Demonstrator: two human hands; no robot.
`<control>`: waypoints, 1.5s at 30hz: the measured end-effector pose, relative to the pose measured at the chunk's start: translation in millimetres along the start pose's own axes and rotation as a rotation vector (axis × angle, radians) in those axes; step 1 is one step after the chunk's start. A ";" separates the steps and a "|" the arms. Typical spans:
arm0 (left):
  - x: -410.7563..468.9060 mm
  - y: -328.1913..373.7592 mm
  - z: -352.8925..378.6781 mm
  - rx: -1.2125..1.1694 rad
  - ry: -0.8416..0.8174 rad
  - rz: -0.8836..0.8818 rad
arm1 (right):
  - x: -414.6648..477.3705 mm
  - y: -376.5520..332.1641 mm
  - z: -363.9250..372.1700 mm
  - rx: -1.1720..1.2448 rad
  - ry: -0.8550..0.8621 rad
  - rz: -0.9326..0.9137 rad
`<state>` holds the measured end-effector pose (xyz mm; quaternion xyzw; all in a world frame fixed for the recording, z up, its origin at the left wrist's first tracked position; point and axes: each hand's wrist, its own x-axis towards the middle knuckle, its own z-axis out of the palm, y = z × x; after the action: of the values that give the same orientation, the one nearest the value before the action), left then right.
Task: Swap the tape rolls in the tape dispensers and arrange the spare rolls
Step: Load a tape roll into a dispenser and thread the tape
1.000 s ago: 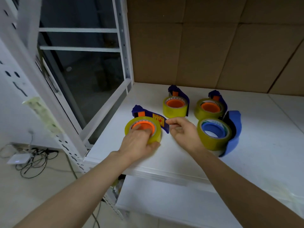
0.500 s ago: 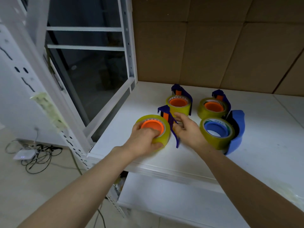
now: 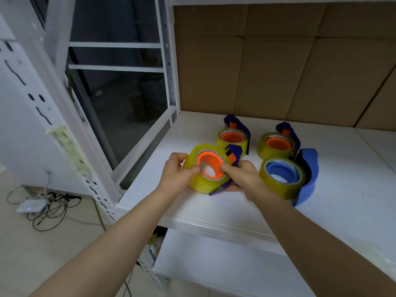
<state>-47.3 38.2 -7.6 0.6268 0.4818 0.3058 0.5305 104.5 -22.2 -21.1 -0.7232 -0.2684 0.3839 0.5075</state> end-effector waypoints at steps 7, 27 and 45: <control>-7.2 25.0 -4.7 -0.425 -0.304 -0.186 | 2.0 7.7 -1.4 0.147 -0.030 -0.076; -5.4 10.3 19.2 -0.441 -0.124 0.009 | -28.0 11.6 6.9 -0.238 -0.016 -0.544; -4.7 15.2 17.2 -0.467 -0.045 -0.062 | -33.2 14.4 12.3 -0.362 0.097 -0.677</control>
<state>-29.3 27.9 3.3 0.4785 0.4052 0.3786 0.6808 75.7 -46.5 -27.5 -0.6888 -0.5311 0.1064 0.4819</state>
